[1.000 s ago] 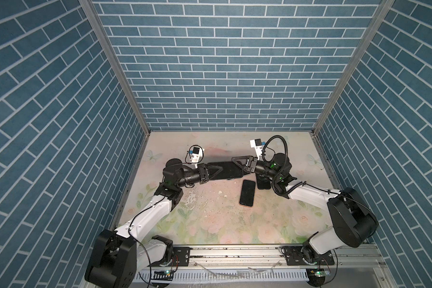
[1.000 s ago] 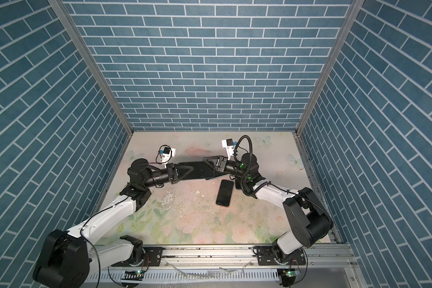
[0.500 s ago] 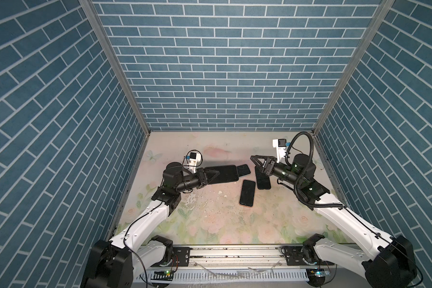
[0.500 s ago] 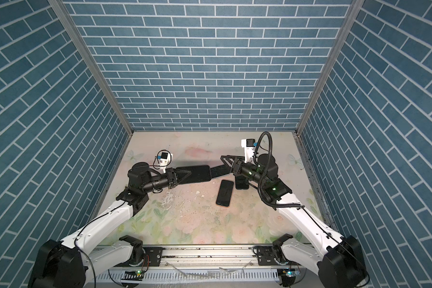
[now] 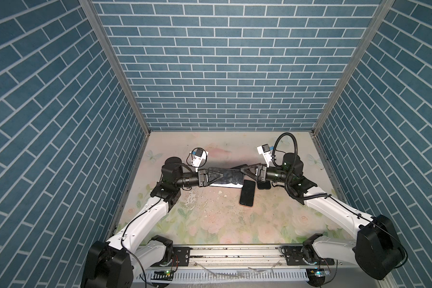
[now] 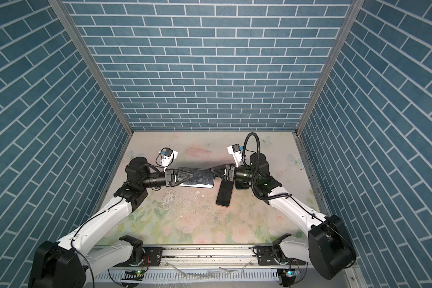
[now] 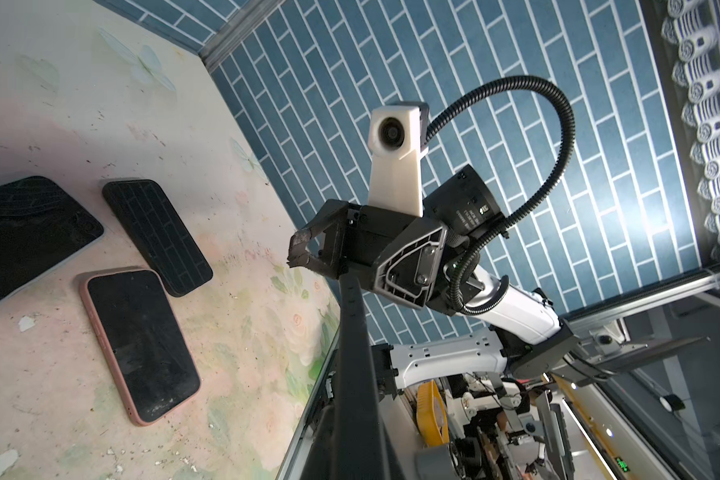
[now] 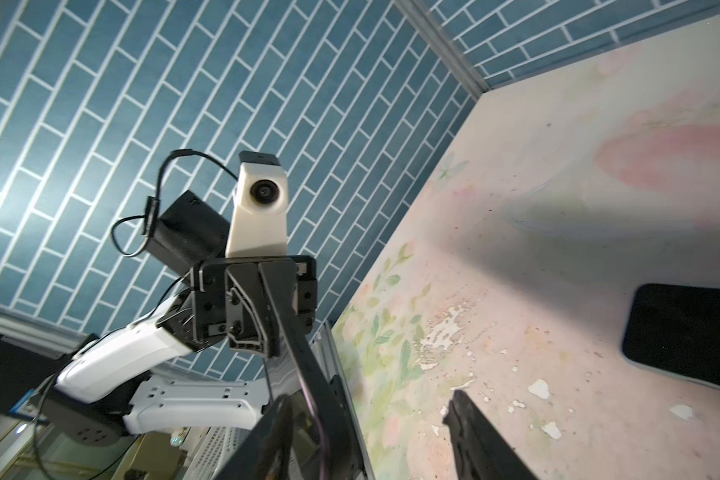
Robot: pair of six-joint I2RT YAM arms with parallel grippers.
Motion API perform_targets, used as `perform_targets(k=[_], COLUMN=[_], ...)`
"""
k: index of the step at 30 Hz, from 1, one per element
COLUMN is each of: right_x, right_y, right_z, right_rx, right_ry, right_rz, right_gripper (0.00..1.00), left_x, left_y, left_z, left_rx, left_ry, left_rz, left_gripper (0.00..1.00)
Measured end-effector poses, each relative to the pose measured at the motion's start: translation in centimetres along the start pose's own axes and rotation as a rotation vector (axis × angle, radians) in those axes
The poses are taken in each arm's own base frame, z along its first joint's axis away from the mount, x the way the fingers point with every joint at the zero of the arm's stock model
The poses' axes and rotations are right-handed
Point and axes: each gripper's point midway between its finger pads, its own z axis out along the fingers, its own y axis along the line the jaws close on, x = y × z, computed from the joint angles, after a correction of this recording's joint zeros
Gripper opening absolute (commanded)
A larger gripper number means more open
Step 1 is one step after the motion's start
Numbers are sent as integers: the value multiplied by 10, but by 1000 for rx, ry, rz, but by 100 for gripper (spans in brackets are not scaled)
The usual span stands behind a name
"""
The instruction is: Put the phone into the phone case
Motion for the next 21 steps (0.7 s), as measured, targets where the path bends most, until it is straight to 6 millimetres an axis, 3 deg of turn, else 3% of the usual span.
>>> perform_targets(k=[7,15,21], right_x=[2,11,13], right_y=[21,7,2], right_z=[0,4,8], right_rx=[-111,-103,-108], right_ry=[27,48,54], right_rz=[4,45,59], right_gripper=[50,55,42], left_x=[3,1,0], left_y=[3,2,2], left_z=[0,1,1], left_rx=[-5,2,1], left_ry=[13,6,2], left_rz=[4,13,13], left_gripper=[0,0,0])
